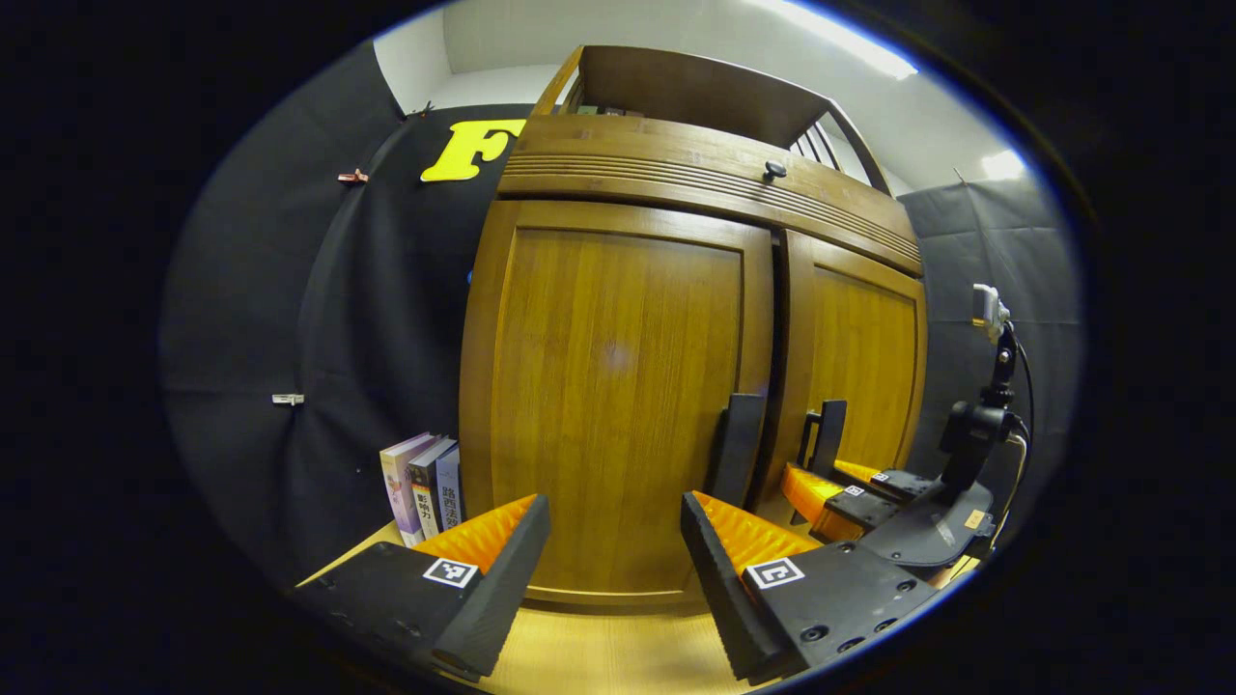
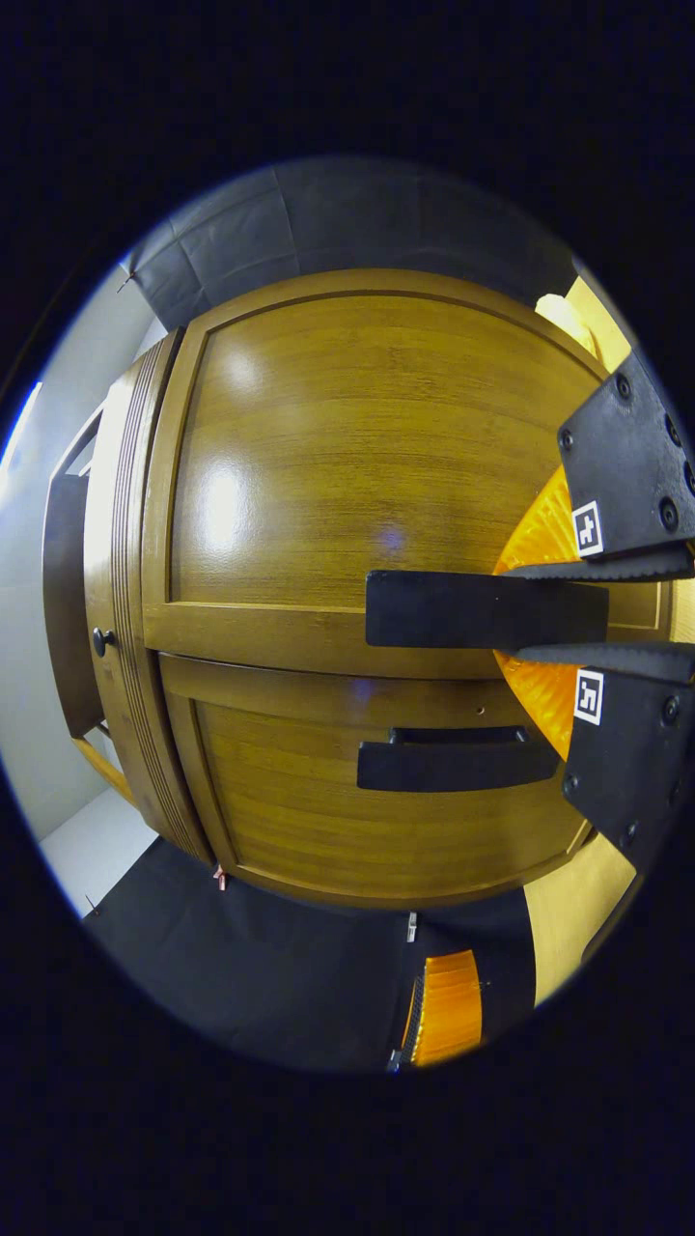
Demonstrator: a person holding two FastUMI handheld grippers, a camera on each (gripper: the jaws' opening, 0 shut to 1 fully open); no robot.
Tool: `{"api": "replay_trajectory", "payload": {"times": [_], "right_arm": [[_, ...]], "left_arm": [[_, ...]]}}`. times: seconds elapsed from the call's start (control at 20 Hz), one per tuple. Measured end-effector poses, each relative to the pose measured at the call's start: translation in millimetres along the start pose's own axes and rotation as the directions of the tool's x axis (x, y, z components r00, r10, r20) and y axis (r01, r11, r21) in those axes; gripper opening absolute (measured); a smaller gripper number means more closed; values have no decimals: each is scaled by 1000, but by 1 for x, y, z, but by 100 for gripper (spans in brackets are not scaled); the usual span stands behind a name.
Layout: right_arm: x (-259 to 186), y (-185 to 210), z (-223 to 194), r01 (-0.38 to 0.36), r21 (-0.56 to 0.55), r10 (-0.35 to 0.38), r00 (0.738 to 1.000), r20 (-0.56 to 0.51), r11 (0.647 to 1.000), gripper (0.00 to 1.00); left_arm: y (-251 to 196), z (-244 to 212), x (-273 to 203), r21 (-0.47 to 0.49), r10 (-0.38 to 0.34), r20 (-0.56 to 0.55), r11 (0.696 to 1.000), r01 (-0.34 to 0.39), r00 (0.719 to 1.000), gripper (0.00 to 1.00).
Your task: Open the right door of the double-door shoe cabinet with the right hand, and open the left door with the left hand.
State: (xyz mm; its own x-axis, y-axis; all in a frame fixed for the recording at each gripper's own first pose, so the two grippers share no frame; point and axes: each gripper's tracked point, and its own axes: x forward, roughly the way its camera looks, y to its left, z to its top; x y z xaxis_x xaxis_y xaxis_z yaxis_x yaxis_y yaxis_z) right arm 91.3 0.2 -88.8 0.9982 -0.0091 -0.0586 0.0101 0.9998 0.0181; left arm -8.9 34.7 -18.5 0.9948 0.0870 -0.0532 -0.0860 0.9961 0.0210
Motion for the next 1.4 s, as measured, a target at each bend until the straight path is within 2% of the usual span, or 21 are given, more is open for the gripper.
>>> {"api": "replay_trajectory", "payload": {"times": [0.05, 0.15, 0.45, 0.5, 0.55, 0.6, 0.7, 0.85, 0.9, 0.95, 1.0, 1.05, 1.2, 1.35, 1.4], "right_arm": [[-2, 0, -1, -5, 1, 5, 1000, -1, 1000, 28], [-7, 0, 0, -11, 0, 11, 1000, -5, 1000, 28], [-30, -2, 4, -40, 10, 40, 999, -17, 999, 28], [-36, -2, 5, -45, 11, 45, 999, -18, 999, 25], [-42, -3, 6, -51, 12, 51, 999, -18, 999, 25], [-46, -4, 7, -57, 12, 58, 998, -20, 998, 25], [-58, -7, 8, -68, 9, 69, 997, -22, 998, 25], [-69, -8, 10, -82, 7, 82, 996, -23, 997, 25], [-73, -9, 12, -87, 5, 87, 996, -25, 996, 25], [-83, -13, 13, -91, 3, 91, 995, -25, 996, 25], [-90, -18, 16, -95, 0, 95, 995, -26, 996, 25], [-97, -20, 18, -97, 0, 97, 995, -26, 995, 25], [-116, -29, 20, -98, 2, 98, 995, -25, 995, 28], [-130, -38, 26, -90, -1, 90, 996, -28, 996, 25], [-136, -41, 26, -88, -8, 87, 996, -32, 996, 28]], "left_arm": [[0, 1, -1, 3, 4, 1, 1000, -4, 1000, 86], [0, 1, -4, 15, 13, 3, 1000, -13, 1000, 86], [-12, 4, -15, 53, 2, 22, 999, -3, 1000, 86], [-13, 5, -17, 62, 4, 30, 998, -6, 1000, 86], [-15, 7, -18, 71, 7, 40, 997, -10, 999, 81], [-15, 8, -20, 77, 9, 46, 997, -13, 999, 81], [-22, 8, -24, 83, -1, 50, 997, -3, 999, 87], [-27, 9, -30, 95, -14, 56, 995, 9, 998, 87], [-27, 8, -33, 100, -11, 59, 995, 5, 998, 81], [-27, 8, -34, 103, -8, 62, 995, 2, 998, 84], [-28, 6, -35, 104, -10, 64, 995, 3, 998, 81], [-30, 5, -36, 104, -13, 65, 995, 7, 998, 84], [-33, 2, -38, 99, -21, 67, 995, 14, 998, 81], [-36, -3, -36, 98, -30, 61, 995, 24, 998, 84], [-37, -4, -35, 98, -32, 59, 995, 26, 998, 84]]}}
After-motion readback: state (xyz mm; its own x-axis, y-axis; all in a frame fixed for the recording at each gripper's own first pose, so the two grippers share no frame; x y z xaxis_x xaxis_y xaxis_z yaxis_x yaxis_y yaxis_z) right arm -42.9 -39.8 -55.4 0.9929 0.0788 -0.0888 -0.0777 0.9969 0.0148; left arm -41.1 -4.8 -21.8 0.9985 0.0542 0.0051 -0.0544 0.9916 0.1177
